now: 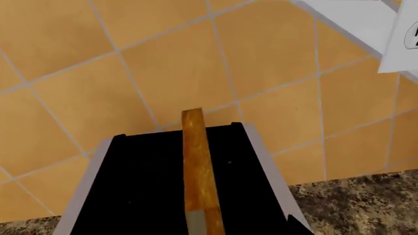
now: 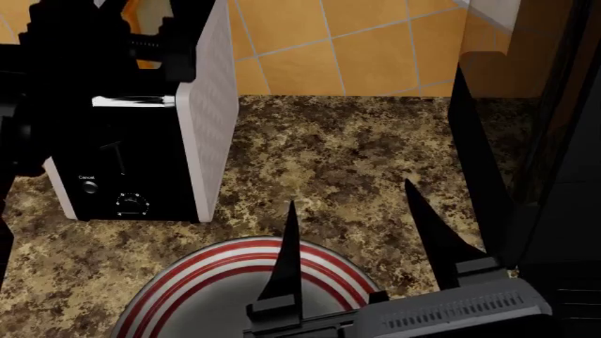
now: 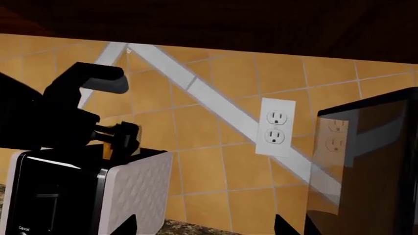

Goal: Place the toasted item on a plate.

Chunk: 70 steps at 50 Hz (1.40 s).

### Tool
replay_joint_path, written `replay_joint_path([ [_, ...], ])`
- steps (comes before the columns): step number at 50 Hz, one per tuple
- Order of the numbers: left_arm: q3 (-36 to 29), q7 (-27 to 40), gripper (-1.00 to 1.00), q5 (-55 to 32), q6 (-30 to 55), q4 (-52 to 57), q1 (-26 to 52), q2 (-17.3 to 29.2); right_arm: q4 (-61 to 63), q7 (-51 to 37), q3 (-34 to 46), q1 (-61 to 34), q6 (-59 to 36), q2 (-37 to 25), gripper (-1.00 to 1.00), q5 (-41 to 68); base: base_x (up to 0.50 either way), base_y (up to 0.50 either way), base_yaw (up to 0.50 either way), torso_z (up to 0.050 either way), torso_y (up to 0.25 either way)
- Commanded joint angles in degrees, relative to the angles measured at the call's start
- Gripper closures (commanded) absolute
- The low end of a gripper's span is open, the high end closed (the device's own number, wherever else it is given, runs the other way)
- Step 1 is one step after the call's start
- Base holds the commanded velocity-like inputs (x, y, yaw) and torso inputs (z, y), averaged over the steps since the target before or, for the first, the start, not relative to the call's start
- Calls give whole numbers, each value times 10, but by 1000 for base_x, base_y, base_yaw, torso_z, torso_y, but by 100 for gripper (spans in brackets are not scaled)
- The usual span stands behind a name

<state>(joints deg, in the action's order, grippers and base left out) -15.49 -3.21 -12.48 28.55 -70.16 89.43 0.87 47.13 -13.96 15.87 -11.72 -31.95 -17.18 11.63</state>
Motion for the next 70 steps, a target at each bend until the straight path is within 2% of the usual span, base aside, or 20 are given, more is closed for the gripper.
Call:
replay_joint_path([
  [1, -9, -1, -100, -5, -22, -46, 13, -3, 1, -3, 1, 1, 1, -3, -100, 3, 0, 0, 0, 0, 0],
  [17, -4, 0, -100, 4, -18, -48, 11, -8, -12, -7, 2, 1, 12, -5, -100, 3, 0, 0, 0, 0, 0],
  [18, -6, 3, 100, 1, -19, -48, 11, -8, -11, -7, 3, 1, 11, -6, -100, 3, 0, 0, 0, 0, 0],
  [23, -32, 0, 100, -19, -16, -48, 11, -8, -1, -9, 0, 7, 10, -9, -100, 6, 0, 0, 0, 0, 0],
  [38, -47, 1, 100, -39, -20, -48, 27, -8, 12, -14, 2, 4, -1, -13, -100, 10, 0, 0, 0, 0, 0],
  [49, -138, 8, 100, -116, -30, -46, 64, -8, 11, -16, 3, -1, -2, -13, -100, 13, 0, 0, 0, 0, 1],
  [56, -159, 13, 100, -143, -37, -45, 79, -7, 8, -17, 2, -5, -2, -13, -100, 17, 0, 0, 0, 0, 5],
  [58, -160, 17, 100, -147, -29, -24, 77, -2, 8, -18, 1, -3, -1, -15, -100, 17, 0, 0, 0, 0, 5],
  [61, -150, 44, 100, -166, 17, 78, 51, 21, 7, -18, 0, -1, 2, -15, -100, 18, 0, 0, 0, 0, 3],
  [70, -123, 97, 100, -209, 92, 236, 18, 57, 7, -20, 2, 1, 5, -16, -100, 19, 0, 0, 0, 2, 1],
])
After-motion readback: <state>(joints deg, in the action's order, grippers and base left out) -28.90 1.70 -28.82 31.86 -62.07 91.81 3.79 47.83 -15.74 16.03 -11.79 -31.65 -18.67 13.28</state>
